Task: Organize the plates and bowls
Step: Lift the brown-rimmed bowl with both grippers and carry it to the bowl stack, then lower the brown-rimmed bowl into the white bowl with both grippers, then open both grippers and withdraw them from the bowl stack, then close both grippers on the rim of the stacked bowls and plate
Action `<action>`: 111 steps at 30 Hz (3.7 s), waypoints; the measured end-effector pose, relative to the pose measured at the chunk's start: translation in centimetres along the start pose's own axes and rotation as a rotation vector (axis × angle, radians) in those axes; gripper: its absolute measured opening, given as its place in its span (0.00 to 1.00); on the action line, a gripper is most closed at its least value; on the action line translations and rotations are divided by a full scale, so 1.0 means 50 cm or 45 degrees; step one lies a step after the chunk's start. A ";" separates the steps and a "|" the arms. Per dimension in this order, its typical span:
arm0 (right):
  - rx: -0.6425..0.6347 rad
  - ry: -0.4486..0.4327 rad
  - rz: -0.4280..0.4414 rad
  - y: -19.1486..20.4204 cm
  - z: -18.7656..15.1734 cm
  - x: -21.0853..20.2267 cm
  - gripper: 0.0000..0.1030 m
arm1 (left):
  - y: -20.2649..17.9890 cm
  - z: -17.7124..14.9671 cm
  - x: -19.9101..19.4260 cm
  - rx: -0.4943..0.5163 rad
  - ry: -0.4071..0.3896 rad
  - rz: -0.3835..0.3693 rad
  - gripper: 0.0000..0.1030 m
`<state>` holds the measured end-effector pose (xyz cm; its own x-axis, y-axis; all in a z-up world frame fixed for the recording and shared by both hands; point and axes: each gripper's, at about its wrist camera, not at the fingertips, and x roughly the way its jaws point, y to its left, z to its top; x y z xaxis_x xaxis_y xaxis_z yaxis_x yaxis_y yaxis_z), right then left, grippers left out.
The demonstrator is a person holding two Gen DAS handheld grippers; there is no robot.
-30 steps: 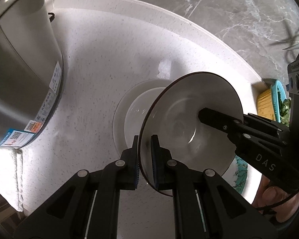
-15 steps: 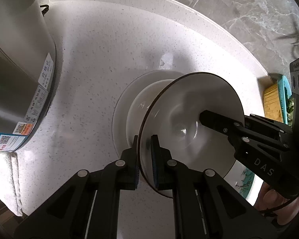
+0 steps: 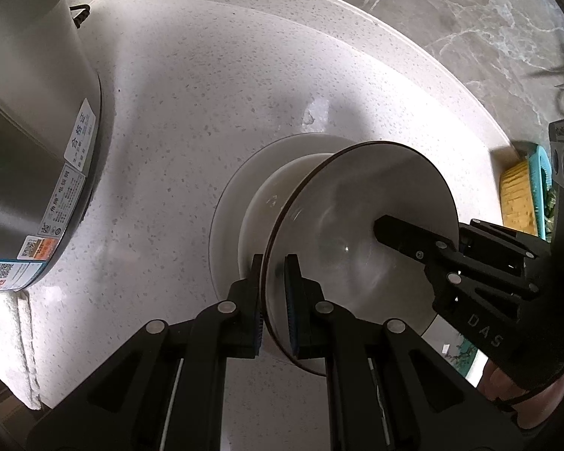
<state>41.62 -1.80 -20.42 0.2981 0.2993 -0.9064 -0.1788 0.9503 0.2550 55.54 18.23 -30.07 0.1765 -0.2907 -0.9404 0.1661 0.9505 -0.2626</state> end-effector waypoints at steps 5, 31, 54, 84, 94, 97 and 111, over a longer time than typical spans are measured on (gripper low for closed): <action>-0.038 -0.019 -0.029 0.008 -0.011 -0.002 0.13 | -0.001 -0.001 0.001 -0.004 -0.008 -0.001 0.08; -0.206 -0.061 -0.185 0.042 -0.003 0.002 0.24 | -0.003 -0.001 0.010 -0.003 -0.005 0.016 0.08; -0.146 0.018 -0.079 0.010 0.030 0.037 0.31 | -0.008 -0.006 0.000 -0.012 -0.033 -0.033 0.45; -0.053 0.002 0.152 -0.009 0.034 -0.011 0.27 | 0.027 0.031 -0.047 -0.191 -0.066 -0.248 1.00; -0.042 -0.116 0.212 -0.063 0.034 -0.106 0.58 | 0.068 -0.048 -0.139 -0.224 -0.189 -0.284 1.00; -0.031 -0.102 0.188 -0.101 0.036 -0.115 0.57 | 0.110 -0.108 -0.140 -0.292 -0.189 -0.311 1.00; 0.012 0.052 0.136 -0.132 0.004 -0.018 0.57 | 0.167 -0.166 -0.049 -0.365 -0.130 -0.229 0.95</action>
<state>42.71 -8.34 -21.23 0.2397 0.3951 -0.8868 -0.1984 0.9141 0.3537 48.46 27.78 -31.73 0.2680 -0.4522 -0.8507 -0.0735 0.8708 -0.4861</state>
